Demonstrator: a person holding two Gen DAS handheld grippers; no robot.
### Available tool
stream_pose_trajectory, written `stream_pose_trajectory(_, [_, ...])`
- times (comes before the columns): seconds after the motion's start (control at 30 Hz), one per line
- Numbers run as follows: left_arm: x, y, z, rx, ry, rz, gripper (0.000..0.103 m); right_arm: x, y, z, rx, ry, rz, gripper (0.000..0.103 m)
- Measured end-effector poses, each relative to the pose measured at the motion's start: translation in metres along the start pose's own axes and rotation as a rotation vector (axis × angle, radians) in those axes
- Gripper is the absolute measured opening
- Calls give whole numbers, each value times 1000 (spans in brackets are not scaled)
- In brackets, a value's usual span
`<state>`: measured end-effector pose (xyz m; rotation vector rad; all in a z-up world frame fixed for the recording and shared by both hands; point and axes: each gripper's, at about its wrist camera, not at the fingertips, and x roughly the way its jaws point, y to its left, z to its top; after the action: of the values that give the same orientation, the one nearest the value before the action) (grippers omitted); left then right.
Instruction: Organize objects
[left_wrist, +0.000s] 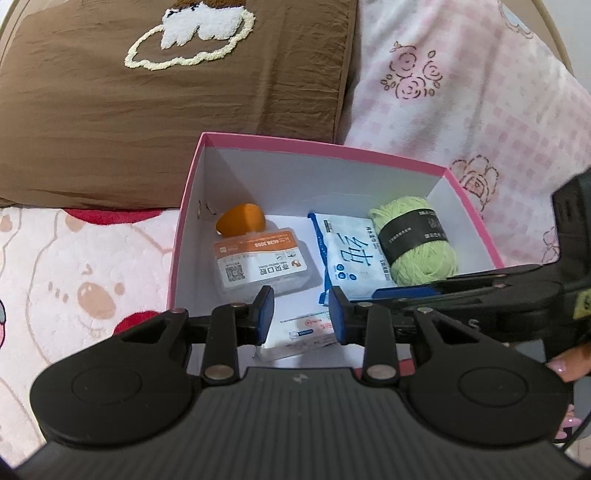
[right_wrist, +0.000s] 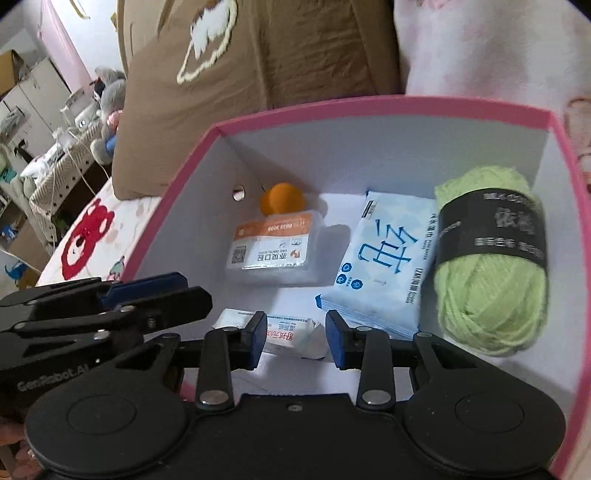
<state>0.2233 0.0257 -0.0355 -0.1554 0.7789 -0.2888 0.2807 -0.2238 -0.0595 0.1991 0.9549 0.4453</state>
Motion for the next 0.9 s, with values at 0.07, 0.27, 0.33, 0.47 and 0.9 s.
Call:
stream_pose_trajectory(0.07, [-4,-1,2,0,8,3,31,-12,3,-2,-15,-13,-4,40])
stream_pose_trajectory(0.27, [-15,-1,8,-3,42,8,36,-41,20,-5,-97,-41,-53,44])
stream_pose_trajectory(0.33, [-20,0,8,-23,37,-15,41,-49,25,-6,-117,-49,-48,45])
stream_pose_trajectory(0.47, [-33,-2,10,-57,35,-32,41,-65,34,-9,-119,-42,-12,46])
stream_pose_trajectory(0.9, [-81,-17,11,-41,60,1,52,-120,69,-25,-257,-118,-74,72])
